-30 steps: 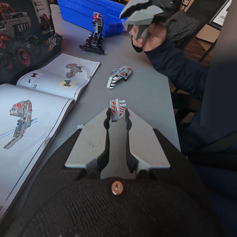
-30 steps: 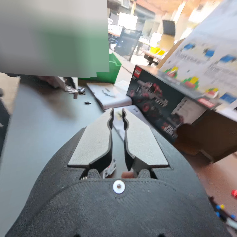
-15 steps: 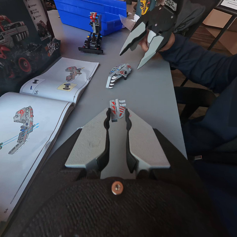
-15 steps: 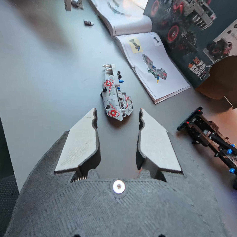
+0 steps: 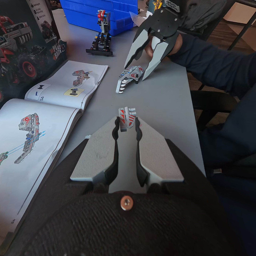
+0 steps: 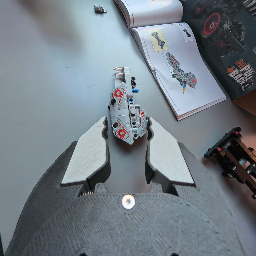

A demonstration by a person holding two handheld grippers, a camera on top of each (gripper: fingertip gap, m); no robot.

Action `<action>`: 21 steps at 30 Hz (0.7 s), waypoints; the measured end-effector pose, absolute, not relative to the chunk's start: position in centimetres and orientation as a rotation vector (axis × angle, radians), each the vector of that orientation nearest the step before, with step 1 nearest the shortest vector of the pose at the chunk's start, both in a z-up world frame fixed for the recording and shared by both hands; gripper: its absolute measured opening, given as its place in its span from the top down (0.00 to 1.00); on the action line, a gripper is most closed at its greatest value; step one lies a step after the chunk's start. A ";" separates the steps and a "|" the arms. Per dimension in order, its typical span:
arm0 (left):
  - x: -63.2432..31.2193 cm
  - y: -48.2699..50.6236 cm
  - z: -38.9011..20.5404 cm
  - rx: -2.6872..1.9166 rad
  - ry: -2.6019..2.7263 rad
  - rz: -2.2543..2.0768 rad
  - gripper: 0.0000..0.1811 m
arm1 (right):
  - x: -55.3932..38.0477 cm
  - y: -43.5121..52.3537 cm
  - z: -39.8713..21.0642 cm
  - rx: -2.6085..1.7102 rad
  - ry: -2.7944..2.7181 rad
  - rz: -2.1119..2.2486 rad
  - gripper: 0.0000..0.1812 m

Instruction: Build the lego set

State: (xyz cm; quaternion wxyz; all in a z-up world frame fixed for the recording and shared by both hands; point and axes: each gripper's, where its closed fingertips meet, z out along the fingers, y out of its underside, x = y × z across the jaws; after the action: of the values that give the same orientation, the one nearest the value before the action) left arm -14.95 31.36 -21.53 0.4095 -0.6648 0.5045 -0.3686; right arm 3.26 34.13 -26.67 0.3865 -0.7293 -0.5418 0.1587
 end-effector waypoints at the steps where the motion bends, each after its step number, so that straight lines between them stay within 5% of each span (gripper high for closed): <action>1: -15.0 31.4 -21.5 -1.674 1.272 -0.926 0.89 | 3.1 34.2 -26.7 -1.855 -1.387 0.414 0.70; 11: -15.0 31.5 -21.7 -1.686 1.271 -0.931 0.89 | 0.1 33.9 -26.7 -1.807 -1.501 0.548 0.72; 21: -14.8 32.0 -23.1 -1.817 1.297 -0.978 0.89 | -4.3 32.7 -25.6 -1.454 -1.730 0.046 0.74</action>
State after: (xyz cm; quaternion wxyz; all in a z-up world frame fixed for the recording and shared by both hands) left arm -14.79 32.05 -23.08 0.3449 -0.6998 0.4995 -0.3765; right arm -4.26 32.73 -25.58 0.4267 -0.5817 -0.6922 0.0184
